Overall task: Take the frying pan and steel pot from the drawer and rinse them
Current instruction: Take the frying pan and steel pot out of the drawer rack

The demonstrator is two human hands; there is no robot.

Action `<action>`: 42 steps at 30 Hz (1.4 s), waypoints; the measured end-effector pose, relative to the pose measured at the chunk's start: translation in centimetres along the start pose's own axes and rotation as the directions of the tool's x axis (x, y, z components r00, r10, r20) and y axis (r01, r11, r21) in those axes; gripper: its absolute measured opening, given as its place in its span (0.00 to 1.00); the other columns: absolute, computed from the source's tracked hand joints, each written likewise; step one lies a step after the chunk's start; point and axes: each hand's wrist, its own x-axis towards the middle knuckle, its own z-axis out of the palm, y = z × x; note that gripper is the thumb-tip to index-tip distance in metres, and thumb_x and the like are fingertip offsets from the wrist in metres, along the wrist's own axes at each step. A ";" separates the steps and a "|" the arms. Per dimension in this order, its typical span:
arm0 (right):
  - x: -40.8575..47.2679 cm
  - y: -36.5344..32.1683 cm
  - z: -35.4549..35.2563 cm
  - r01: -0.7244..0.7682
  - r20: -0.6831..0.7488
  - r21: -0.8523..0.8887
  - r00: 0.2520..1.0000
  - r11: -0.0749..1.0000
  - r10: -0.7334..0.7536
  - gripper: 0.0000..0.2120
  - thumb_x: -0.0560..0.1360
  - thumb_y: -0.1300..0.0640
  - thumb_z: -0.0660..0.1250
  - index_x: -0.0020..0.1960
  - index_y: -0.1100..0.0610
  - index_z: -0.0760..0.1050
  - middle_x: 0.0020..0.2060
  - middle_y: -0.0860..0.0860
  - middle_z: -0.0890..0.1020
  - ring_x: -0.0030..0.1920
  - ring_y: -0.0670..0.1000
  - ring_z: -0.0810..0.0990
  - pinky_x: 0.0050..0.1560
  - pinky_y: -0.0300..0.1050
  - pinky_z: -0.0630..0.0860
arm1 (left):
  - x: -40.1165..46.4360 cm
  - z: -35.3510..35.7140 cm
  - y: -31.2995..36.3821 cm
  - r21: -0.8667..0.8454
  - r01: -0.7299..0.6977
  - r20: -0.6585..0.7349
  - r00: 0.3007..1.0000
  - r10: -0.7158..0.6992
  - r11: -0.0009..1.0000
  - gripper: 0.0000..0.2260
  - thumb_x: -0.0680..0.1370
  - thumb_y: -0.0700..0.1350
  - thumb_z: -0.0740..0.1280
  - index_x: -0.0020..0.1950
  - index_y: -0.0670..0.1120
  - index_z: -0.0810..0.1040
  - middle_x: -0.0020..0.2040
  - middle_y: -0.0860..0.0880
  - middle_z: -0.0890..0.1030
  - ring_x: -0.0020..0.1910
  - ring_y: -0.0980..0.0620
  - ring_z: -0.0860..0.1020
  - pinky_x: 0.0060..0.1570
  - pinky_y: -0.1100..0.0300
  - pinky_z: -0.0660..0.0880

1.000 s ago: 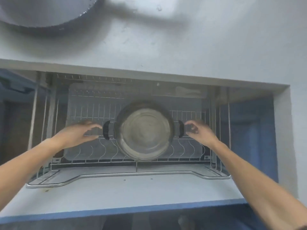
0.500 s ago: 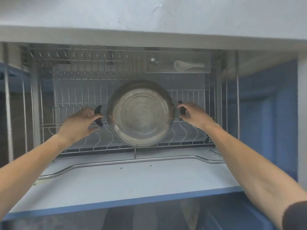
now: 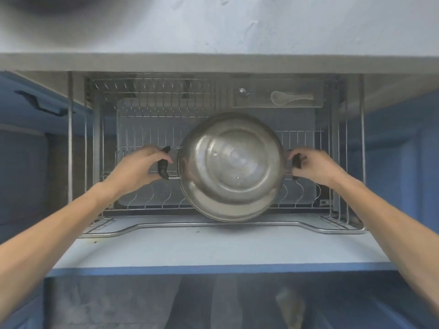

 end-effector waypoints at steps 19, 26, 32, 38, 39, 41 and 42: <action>-24.3 -6.0 -25.1 0.230 -0.452 0.417 0.892 0.879 -0.019 0.14 0.73 0.55 0.69 0.39 0.34 0.80 0.32 0.36 0.83 0.34 0.39 0.80 0.37 0.24 0.73 | -1.6 -28.3 18.6 0.099 -0.283 -0.441 0.847 0.297 0.954 0.14 0.74 0.61 0.61 0.54 0.59 0.78 0.51 0.57 0.80 0.43 0.57 0.78 0.43 0.56 0.77; -17.5 -6.1 -31.0 0.243 -0.594 0.506 0.794 0.828 0.131 0.11 0.78 0.51 0.62 0.42 0.56 0.76 0.35 0.51 0.81 0.30 0.41 0.81 0.32 0.32 0.78 | 8.4 -30.6 23.9 -0.415 -0.201 -0.341 0.939 0.053 0.887 0.08 0.80 0.50 0.61 0.45 0.51 0.78 0.34 0.54 0.84 0.38 0.60 0.82 0.50 0.56 0.77; -12.7 -4.0 -32.5 0.245 -0.602 0.505 0.787 0.828 0.134 0.14 0.75 0.60 0.67 0.57 0.52 0.69 0.36 0.56 0.80 0.27 0.42 0.79 0.33 0.37 0.79 | 14.6 -29.2 24.4 -0.606 -0.235 -0.401 0.915 -0.037 0.760 0.08 0.77 0.43 0.66 0.53 0.55 0.74 0.39 0.43 0.82 0.35 0.51 0.80 0.47 0.53 0.79; -9.9 -1.4 -32.2 0.217 -0.537 0.528 0.835 0.821 0.125 0.13 0.73 0.63 0.69 0.57 0.56 0.75 0.41 0.54 0.80 0.30 0.41 0.80 0.36 0.29 0.75 | 19.0 -28.3 23.5 -0.554 -0.169 -0.303 0.953 -0.007 0.815 0.06 0.77 0.40 0.66 0.46 0.52 0.80 0.41 0.50 0.80 0.32 0.62 0.76 0.43 0.61 0.72; -9.5 -1.0 -32.2 0.207 -0.534 0.533 0.834 0.820 0.137 0.13 0.73 0.63 0.69 0.57 0.57 0.76 0.40 0.55 0.80 0.29 0.41 0.80 0.36 0.29 0.75 | 19.6 -28.1 23.4 -0.535 -0.164 -0.290 0.957 0.002 0.829 0.06 0.76 0.41 0.67 0.47 0.51 0.80 0.41 0.51 0.80 0.32 0.63 0.77 0.42 0.61 0.72; -8.6 -0.2 -32.3 0.210 -0.547 0.531 0.824 0.821 0.143 0.13 0.73 0.64 0.69 0.56 0.57 0.76 0.39 0.55 0.80 0.29 0.42 0.79 0.36 0.30 0.76 | 20.9 -27.8 23.6 -0.493 -0.152 -0.294 0.956 0.001 0.857 0.05 0.76 0.41 0.67 0.48 0.50 0.81 0.37 0.56 0.81 0.30 0.64 0.77 0.40 0.61 0.70; -8.2 0.1 -32.4 0.217 -0.560 0.528 0.816 0.821 0.145 0.13 0.73 0.64 0.69 0.56 0.57 0.76 0.39 0.55 0.80 0.28 0.42 0.79 0.36 0.31 0.76 | 21.5 -27.7 23.7 -0.472 -0.147 -0.308 0.951 -0.006 0.869 0.06 0.75 0.42 0.67 0.49 0.50 0.81 0.37 0.58 0.82 0.30 0.65 0.77 0.39 0.61 0.69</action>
